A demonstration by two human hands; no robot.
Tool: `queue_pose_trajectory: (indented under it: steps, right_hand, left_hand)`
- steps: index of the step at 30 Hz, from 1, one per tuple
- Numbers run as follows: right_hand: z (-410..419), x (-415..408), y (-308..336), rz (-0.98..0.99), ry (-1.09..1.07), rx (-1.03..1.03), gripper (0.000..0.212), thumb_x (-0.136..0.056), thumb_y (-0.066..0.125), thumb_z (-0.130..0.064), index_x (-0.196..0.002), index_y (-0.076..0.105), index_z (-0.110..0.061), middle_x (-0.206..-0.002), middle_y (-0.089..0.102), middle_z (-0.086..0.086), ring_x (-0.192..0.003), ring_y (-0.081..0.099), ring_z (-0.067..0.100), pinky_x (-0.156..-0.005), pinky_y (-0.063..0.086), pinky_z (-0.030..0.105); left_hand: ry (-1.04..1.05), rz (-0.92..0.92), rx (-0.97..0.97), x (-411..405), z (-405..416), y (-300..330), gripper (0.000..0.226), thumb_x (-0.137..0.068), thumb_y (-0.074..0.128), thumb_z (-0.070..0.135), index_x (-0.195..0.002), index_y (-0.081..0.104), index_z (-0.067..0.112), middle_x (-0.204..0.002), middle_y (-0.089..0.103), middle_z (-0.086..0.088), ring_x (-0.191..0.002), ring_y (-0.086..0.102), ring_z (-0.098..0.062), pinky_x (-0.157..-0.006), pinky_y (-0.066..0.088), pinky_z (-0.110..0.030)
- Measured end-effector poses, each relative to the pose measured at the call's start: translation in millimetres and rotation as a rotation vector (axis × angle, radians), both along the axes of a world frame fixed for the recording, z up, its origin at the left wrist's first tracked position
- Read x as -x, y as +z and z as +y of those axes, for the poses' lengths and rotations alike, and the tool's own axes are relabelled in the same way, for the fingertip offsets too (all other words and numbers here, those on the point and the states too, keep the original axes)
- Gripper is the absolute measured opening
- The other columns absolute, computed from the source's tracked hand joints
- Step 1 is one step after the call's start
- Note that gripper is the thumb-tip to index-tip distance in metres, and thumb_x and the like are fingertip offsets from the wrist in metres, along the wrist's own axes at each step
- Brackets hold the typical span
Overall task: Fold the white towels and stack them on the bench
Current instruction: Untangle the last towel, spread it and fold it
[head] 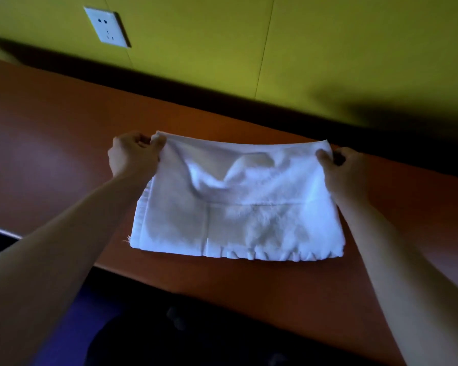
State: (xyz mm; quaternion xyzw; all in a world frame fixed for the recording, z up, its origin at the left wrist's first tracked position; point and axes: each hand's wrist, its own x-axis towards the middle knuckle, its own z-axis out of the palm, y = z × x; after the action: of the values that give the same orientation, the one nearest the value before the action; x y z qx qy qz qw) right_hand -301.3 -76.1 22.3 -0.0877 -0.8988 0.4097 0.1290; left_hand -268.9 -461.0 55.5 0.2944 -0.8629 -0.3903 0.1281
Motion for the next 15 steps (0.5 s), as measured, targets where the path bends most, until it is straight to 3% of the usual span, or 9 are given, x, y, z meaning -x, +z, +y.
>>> queue_pose_trajectory:
  steps: [3,5,7,10,12,15]
  right_hand:
    - [-2,4,-5,-0.088,-0.057,-0.044,0.026,-0.095,0.063,-0.034,-0.087,0.065,-0.009,-0.079,0.063,0.011,-0.075,0.058,0.025,-0.065,0.033,0.029]
    - [-2,-3,-5,-0.145,-0.098,-0.067,0.031,-0.096,0.061,-0.037,-0.097,0.066,-0.006,-0.091,0.069,0.015,-0.083,0.063,0.030,-0.068,0.039,0.031]
    - [-3,-21,3,-0.225,-0.118,-0.106,0.038,-0.097,0.058,-0.044,-0.102,0.062,-0.007,-0.094,0.068,0.013,-0.083,0.062,0.028,-0.069,0.040,0.031]
    - [-4,-59,13,-0.440,-0.121,-0.154,0.047,-0.095,0.053,-0.056,-0.104,0.057,-0.010,-0.091,0.062,0.005,-0.079,0.056,0.025,-0.068,0.040,0.033]
    - [-6,-79,14,-0.540,-0.090,-0.101,0.049,-0.091,0.058,-0.059,-0.105,0.056,-0.012,-0.092,0.061,0.002,-0.080,0.056,0.024,-0.069,0.042,0.035]
    - [-6,-90,16,-0.655,-0.086,0.107,0.048,-0.083,0.074,-0.046,-0.112,0.058,-0.011,-0.095,0.065,-0.001,-0.082,0.063,0.022,-0.066,0.044,0.031]
  left_hand:
    - [0.020,-0.024,0.036,11,4,-10,0.036,-0.085,0.063,0.056,-0.090,0.063,0.020,-0.068,0.070,0.003,-0.076,0.072,-0.028,-0.080,0.057,-0.041]
    - [-0.033,-0.050,0.040,2,10,-16,0.047,-0.087,0.061,0.056,-0.119,0.049,0.022,-0.092,0.073,0.000,-0.094,0.068,-0.030,-0.088,0.051,-0.042]
    - [-0.151,-0.074,0.152,-21,22,-21,0.056,-0.095,0.057,0.049,-0.139,0.038,0.019,-0.124,0.062,-0.009,-0.114,0.056,-0.033,-0.096,0.044,-0.046]
    - [-0.497,-0.048,0.471,-74,55,-28,0.050,-0.098,0.050,0.041,-0.144,0.046,0.021,-0.146,0.049,-0.010,-0.126,0.051,-0.034,-0.099,0.043,-0.051]
    - [-0.732,-0.105,0.527,-113,81,-38,0.050,-0.097,0.048,0.042,-0.145,0.049,0.026,-0.156,0.040,-0.007,-0.138,0.043,-0.032,-0.107,0.039,-0.051]
    - [-0.777,-0.275,0.551,-150,104,-48,0.057,-0.098,0.045,0.048,-0.153,0.037,0.034,-0.165,0.023,-0.006,-0.148,0.028,-0.035,-0.118,0.026,-0.053]
